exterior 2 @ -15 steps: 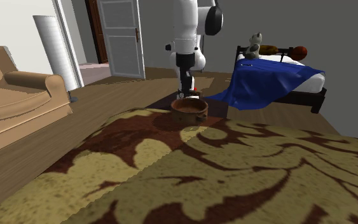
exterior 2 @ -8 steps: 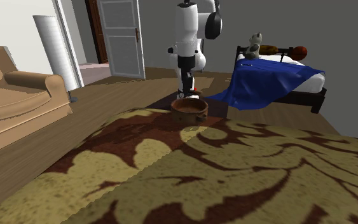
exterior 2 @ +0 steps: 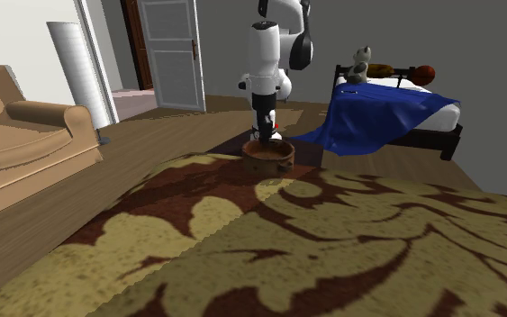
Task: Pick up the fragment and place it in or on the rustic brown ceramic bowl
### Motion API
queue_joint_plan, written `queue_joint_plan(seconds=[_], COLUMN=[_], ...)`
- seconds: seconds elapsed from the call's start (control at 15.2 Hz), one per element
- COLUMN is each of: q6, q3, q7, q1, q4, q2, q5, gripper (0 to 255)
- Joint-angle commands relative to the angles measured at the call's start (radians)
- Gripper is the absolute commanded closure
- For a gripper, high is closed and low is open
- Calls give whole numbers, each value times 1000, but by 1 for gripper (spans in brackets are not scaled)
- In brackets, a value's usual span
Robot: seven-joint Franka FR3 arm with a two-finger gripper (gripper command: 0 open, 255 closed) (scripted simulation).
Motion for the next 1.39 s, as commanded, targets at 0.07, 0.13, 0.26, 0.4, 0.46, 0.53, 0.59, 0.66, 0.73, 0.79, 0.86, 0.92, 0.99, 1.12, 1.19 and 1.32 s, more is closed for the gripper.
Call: queue_joint_plan(seconds=[0.07,0.13,0.26,0.4,0.46,0.53,0.59,0.66,0.73,0.79,0.86,0.92,0.99,1.12,1.19,1.32], q6=[58,58,58,58,58,58,58,58,58,58,58,58,58,-24,-63,-93], q3=[13,13,13,13,13,13,13,13,13,13,13,13,13,-6,-15,-22], q7=[2,2,2,2,2,2,2,2,2,2,2,2,2,-2,-3,-3], q1=[-3,-3,-3,-3,-3,-3,-3,-3,-3,-3,-3,-3,-3,-2,-2,-2], q4=[-26,-26,-26,-26,-26,-26,-26,-26,-26,-26,-26,-26,-26,16,38,57], q2=[32,32,32,32,32,32,32,32,33,33,33,33,33,-9,-26,-38], q5=[1,1,1,1,1,1,1,1,1,1,1,1,1,-3,-6,-9], gripper=[255,255,255,255,255,255,255,0,0,0,0,0,0,0,0,0])
